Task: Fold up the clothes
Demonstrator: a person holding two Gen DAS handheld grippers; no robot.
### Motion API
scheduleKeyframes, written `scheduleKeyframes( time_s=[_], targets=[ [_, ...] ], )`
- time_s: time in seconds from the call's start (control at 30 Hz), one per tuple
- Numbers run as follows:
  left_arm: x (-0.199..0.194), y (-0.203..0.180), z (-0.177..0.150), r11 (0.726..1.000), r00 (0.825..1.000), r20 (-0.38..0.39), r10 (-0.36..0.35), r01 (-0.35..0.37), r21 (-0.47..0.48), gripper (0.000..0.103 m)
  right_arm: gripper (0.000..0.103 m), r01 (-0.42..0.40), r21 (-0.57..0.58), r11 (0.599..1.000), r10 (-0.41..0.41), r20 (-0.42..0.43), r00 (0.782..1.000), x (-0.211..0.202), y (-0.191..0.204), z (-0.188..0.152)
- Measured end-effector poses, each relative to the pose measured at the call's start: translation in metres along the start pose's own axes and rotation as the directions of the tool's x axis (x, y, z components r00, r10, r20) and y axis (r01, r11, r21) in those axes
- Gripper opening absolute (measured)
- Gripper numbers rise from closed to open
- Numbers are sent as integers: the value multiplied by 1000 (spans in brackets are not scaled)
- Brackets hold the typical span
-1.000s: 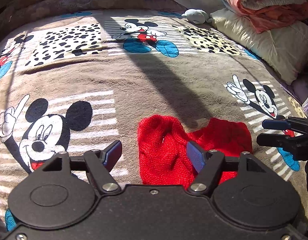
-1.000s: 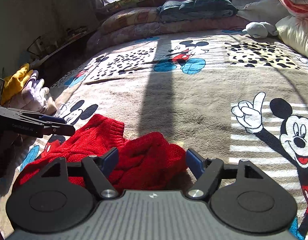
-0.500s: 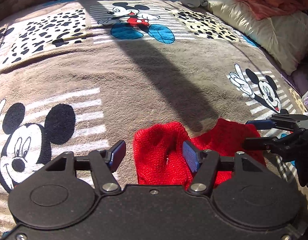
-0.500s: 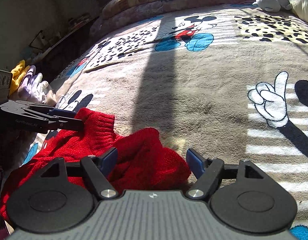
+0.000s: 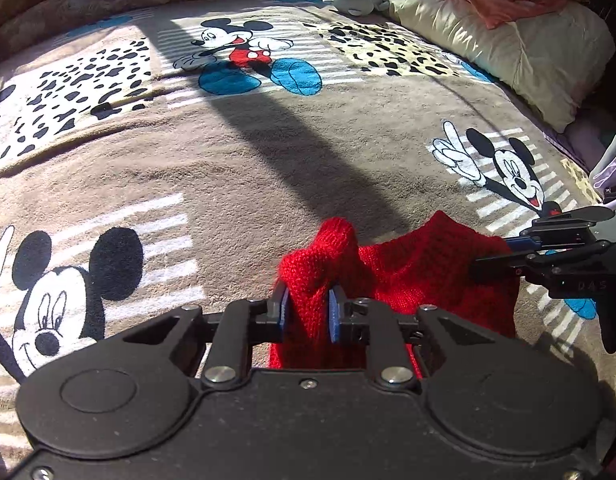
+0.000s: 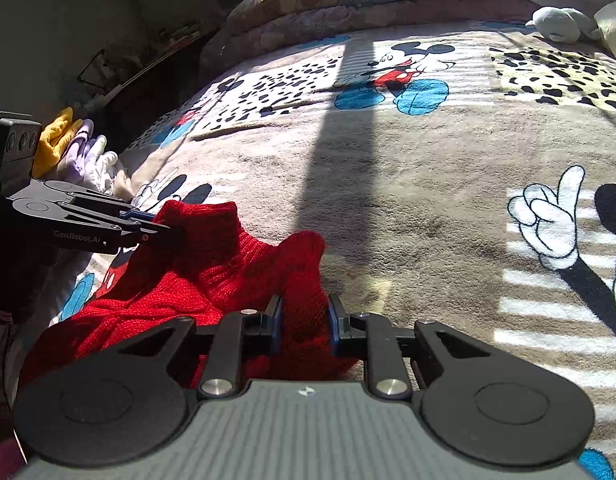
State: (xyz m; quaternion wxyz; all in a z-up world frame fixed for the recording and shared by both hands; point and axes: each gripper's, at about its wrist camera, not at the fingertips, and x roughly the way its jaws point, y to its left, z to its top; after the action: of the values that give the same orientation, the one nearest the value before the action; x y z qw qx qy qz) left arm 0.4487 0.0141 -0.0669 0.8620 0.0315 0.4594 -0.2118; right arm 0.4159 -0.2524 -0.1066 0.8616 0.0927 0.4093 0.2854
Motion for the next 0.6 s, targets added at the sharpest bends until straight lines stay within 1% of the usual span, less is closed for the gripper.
scheduleKeyframes(
  time_s=[0.13,0.23,0.43,0.5,0.57,0.6],
  targets=[
    [-29,-1,9,1000,999,49,9,-9,-2,16,20,-7,-19,1000,8,46,999,-20,15,15],
    [-54,-3,18,1000,995,96,18,-18,4,15,19,-11,-32,999,13,85,996,-36,28,33],
    [-96,0,49,997,981,183,71,-75,13,15,18,-6,-64,998,16,150,989,-59,48,82],
    [-112,4,64,996,970,226,89,-92,3,15,17,5,-73,997,8,175,985,-66,55,100],
    [-129,5,79,994,954,281,104,-108,0,15,16,16,-76,997,1,208,978,-73,61,120],
    [-138,4,86,993,943,313,113,-120,1,15,16,22,-79,997,-4,227,974,-77,63,129]
  ],
)
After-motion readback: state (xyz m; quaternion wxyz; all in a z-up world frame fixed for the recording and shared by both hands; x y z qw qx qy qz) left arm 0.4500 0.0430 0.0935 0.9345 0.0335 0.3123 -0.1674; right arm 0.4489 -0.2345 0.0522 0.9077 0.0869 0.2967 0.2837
